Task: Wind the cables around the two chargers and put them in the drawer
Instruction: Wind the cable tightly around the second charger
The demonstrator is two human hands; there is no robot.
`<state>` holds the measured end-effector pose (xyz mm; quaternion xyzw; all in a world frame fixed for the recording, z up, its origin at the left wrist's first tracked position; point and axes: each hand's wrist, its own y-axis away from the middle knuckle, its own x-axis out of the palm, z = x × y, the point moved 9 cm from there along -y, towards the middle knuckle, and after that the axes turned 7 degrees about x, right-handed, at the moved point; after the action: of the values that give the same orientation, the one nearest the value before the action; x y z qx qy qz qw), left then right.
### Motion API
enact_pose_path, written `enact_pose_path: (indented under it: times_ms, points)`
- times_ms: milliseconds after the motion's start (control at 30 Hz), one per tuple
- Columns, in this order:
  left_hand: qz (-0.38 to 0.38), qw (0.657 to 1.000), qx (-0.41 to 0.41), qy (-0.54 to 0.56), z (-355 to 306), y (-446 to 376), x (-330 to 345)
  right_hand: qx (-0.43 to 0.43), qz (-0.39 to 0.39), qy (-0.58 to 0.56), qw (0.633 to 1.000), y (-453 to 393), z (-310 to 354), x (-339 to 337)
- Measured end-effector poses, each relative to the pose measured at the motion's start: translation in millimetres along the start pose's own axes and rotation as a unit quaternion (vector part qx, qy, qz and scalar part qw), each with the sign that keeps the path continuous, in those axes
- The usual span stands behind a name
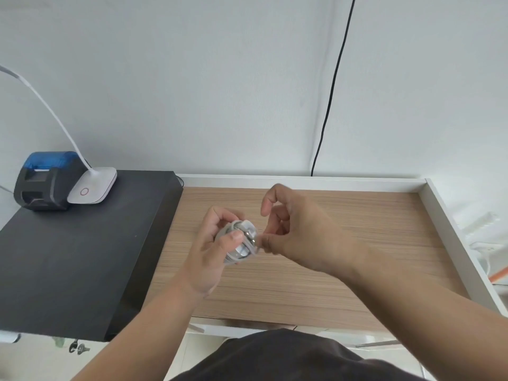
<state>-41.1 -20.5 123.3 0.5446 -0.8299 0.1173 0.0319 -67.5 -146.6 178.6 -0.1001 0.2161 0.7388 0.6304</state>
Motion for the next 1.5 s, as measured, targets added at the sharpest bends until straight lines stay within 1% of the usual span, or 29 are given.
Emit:
enact_pose_path:
  times_ms: [33,100,200,267,400,467,567,667,733,867,967,1067,1133,1233,1367,1433,1500]
  points:
    - [-0.016,1.000,0.005,0.008,-2.1,-2.0,-2.2,0.013,0.016,-0.019,1.000,2.4,-3.4,9.1]
    - [-0.014,1.000,0.016,0.009,-8.2,-6.7,-4.7,0.027,0.024,-0.072,0.997,3.0,-8.3,20.9]
    - [-0.010,0.999,0.018,0.038,-16.6,-13.6,-11.6,0.023,-0.016,-0.168,0.985,-3.5,-10.5,2.9]
    - [-0.018,0.998,0.012,0.056,-17.5,-14.4,-15.5,0.014,-0.004,-0.175,0.984,-6.7,-5.9,-5.4]
    - [-0.038,0.995,0.026,0.086,-19.0,-15.6,-13.0,0.035,0.023,-0.153,0.987,-12.3,-3.7,4.8]
    - [-0.060,0.994,0.043,0.084,-22.2,-14.7,-14.3,0.043,0.007,-0.165,0.985,-14.8,-6.3,9.6]
    - [-0.069,0.993,0.072,0.058,-27.5,-11.9,-18.2,0.060,0.007,-0.265,0.962,-16.0,-11.7,19.6]
    - [-0.058,0.994,0.089,0.035,-33.0,-8.7,-21.4,0.101,0.015,-0.402,0.910,-18.9,-20.5,29.2]
    - [-0.040,0.994,0.096,0.014,-35.9,-6.6,-19.9,0.110,0.008,-0.455,0.884,-21.1,-22.4,31.0]
    - [-0.029,0.995,0.094,0.012,-33.7,-3.3,-17.4,0.072,-0.044,-0.471,0.878,-24.7,-19.4,21.7]
    - [-0.023,0.995,0.089,0.035,-34.7,-2.2,-17.7,0.051,-0.031,-0.485,0.873,-27.3,-14.6,21.0]
    - [0.003,0.994,0.091,0.061,-37.5,-1.6,-13.7,0.031,0.034,-0.454,0.890,-28.4,-5.0,22.9]
    - [0.012,0.993,0.075,0.094,-35.6,-1.4,-12.0,0.010,0.078,-0.394,0.916,-27.6,3.5,21.6]
    - [0.000,0.993,0.035,0.113,-26.5,-1.3,-15.4,-0.014,0.107,-0.283,0.953,-27.8,13.1,17.7]
    - [0.011,0.995,0.033,0.091,-21.8,0.2,-13.3,-0.018,0.127,-0.152,0.980,-30.9,21.3,15.4]
    - [0.017,0.997,0.030,0.075,-19.9,1.5,-12.5,-0.013,0.113,-0.098,0.989,-33.3,23.0,12.1]
    - [0.019,0.998,0.027,0.062,-18.2,2.7,-13.3,-0.026,0.086,-0.049,0.995,-33.8,28.1,10.3]
